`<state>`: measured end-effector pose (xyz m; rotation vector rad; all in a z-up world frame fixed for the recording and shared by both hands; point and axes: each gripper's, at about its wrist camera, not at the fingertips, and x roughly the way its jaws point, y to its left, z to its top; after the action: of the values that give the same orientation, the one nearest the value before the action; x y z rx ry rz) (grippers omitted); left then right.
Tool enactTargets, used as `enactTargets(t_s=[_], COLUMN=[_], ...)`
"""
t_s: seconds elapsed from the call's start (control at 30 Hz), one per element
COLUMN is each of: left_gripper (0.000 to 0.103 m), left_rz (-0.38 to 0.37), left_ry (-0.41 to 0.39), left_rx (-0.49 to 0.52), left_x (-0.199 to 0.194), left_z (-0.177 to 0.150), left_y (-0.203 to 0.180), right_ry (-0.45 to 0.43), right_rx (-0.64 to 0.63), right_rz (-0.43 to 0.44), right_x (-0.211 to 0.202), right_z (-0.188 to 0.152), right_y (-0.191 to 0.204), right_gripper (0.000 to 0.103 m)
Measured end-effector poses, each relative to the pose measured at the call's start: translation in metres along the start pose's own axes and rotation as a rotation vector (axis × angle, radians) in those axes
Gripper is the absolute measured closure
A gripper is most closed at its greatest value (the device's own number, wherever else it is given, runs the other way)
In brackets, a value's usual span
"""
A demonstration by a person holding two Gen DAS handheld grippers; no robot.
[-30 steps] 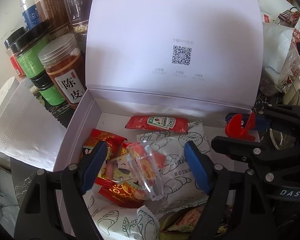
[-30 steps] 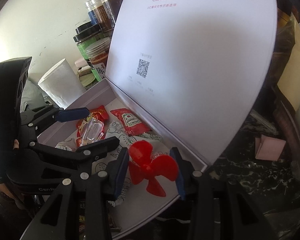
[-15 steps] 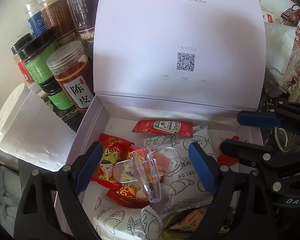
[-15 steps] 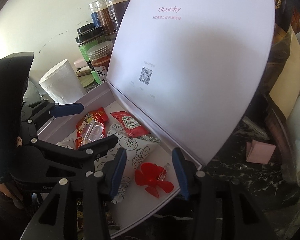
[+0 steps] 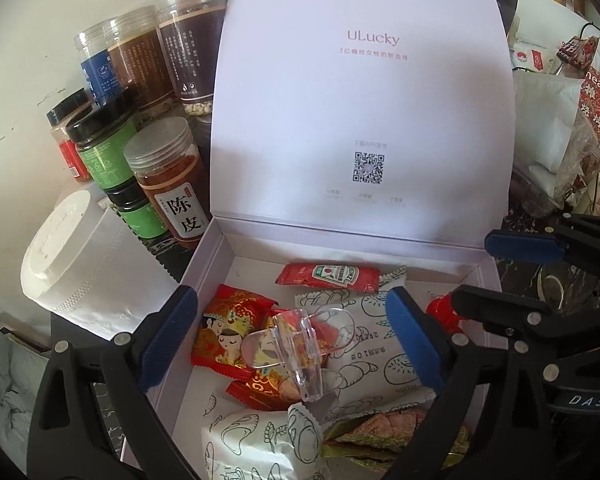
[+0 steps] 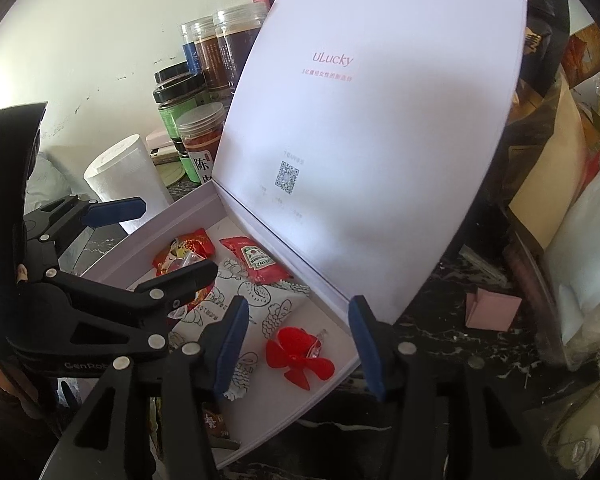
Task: Organize objects
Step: 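Open both grippers to release the stand and propeller in the box, then withdraw both open tools back from the white box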
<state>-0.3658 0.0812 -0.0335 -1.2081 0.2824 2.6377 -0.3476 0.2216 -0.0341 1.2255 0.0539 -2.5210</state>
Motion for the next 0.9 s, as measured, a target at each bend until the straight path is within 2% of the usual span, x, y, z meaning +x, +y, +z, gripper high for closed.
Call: enactTargets(t_s=[0.13,0.27,0.3,0.5,0.6,0.73,0.9], left_gripper=[0.006,0.003,0.003,0.001,0.001,0.001,0.001], left_rz=[0.010,0.022,0.027,0.084,0.093,0.107,0.109], left_ry=[-0.031,-0.049,-0.055,-0.074,-0.094,-0.137,-0.157], left_rx=[-0.004,-0.011,-0.015,-0.070,-0.099,-0.115,-0.117], left_x=[-0.008,-0.014,-0.020,-0.060,-0.072,-0.093,-0.120], left_z=[0.009,0.008,0.007,0.002,0.001,-0.003,-0.007], left_y=[0.006,0.015,0.036,0.022,0.025,0.027,0.026], right_ry=[-0.013,-0.029,-0.032,-0.063,-0.088,-0.130,-0.167], right_rx=[-0.002,-0.015,-0.018,-0.024,-0.027,-0.023,-0.009], right_rz=[-0.008,-0.016,-0.019,-0.045,-0.065,-0.098,-0.089], right_x=[-0.008,-0.016,-0.017,-0.030,-0.039,-0.057,-0.083], right_z=[0.001,0.001,0.001,0.000,-0.001,-0.003,-0.003], right_y=[0.001,0.004,0.005,0.010,0.013,0.016,0.021], right_gripper=[0.048,0.041,0.040,0.032,0.026,0.024,0.021])
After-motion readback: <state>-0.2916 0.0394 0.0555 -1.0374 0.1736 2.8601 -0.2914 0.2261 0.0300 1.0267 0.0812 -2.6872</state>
